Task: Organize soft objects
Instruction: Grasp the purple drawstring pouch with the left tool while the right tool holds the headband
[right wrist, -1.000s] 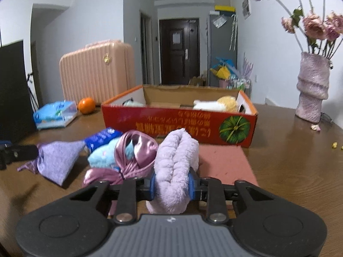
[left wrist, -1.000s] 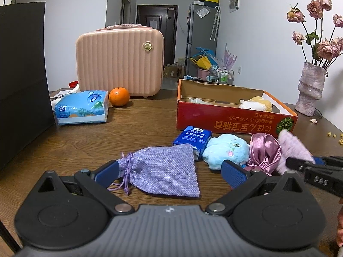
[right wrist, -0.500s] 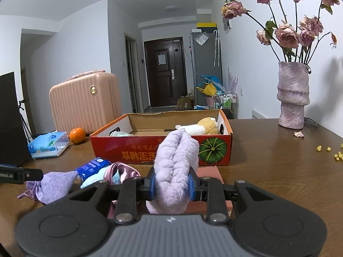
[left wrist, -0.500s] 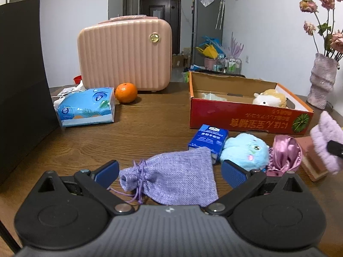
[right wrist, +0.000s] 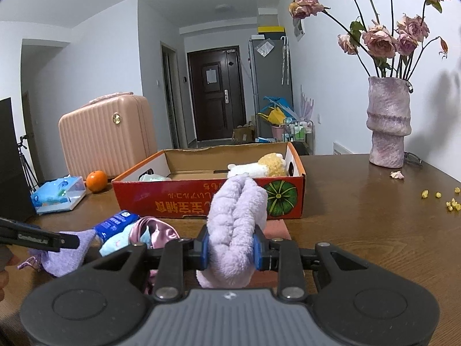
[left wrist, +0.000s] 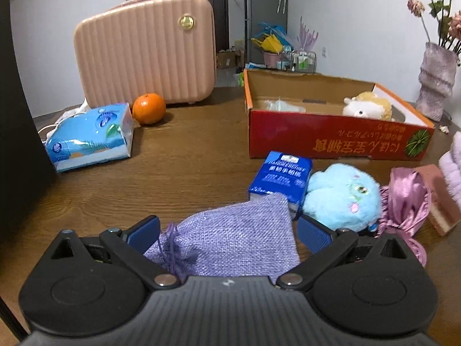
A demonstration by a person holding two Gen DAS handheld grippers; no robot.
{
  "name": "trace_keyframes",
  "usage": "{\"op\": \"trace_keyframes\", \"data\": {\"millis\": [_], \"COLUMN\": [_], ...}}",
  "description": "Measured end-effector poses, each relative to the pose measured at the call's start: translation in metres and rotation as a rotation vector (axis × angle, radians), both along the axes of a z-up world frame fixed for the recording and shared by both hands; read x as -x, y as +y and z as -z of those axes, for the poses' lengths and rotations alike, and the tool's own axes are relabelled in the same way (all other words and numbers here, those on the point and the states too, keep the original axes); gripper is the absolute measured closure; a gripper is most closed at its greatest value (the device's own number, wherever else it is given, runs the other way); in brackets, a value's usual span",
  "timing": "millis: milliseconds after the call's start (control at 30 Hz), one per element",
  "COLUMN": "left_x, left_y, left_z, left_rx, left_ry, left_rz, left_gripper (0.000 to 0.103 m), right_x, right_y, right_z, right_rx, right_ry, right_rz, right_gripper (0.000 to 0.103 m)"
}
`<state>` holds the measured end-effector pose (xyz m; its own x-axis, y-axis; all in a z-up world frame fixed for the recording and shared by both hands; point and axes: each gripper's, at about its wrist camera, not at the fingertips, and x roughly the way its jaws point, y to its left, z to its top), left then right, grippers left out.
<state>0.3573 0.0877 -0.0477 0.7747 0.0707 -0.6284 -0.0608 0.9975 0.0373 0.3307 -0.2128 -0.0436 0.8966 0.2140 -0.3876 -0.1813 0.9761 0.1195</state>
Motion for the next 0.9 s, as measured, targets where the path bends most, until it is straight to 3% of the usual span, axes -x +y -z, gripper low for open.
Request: {"op": "trace_keyframes", "data": {"millis": [500,600,667,767,833,900], "left_x": [-0.02,-0.022,-0.025,-0.025,-0.024,-0.022], "left_y": [0.002,0.003,0.01,0.011,0.011,0.01], "left_z": [0.029,0.032,0.035,0.035,0.035,0.034], "left_rx": [-0.037,-0.024,0.034,0.035,0.032,0.031], "left_ry": [0.054,0.074,0.094,0.097,0.096,0.089], "left_rz": [0.02,0.022,0.022,0.018,0.017,0.021], "left_gripper": [0.0,0.0,0.0,0.001,0.007,0.022], "right_x": [-0.008,-0.007,-0.007,-0.006,-0.006,-0.006], "right_y": [0.003,0.003,0.003,0.003,0.003,0.003], "right_z": [0.008,0.008,0.008,0.007,0.007,0.007], "right_rx": [0.013,0.013,0.012,0.01,0.01,0.009], "right_ry": [0.04,0.04,0.037,0.033,0.032,0.032], "right_rz": [-0.005,-0.007,-0.009,-0.011,-0.012,-0.014], "right_gripper": [0.075,0.075,0.075,0.075,0.075,0.075]}}
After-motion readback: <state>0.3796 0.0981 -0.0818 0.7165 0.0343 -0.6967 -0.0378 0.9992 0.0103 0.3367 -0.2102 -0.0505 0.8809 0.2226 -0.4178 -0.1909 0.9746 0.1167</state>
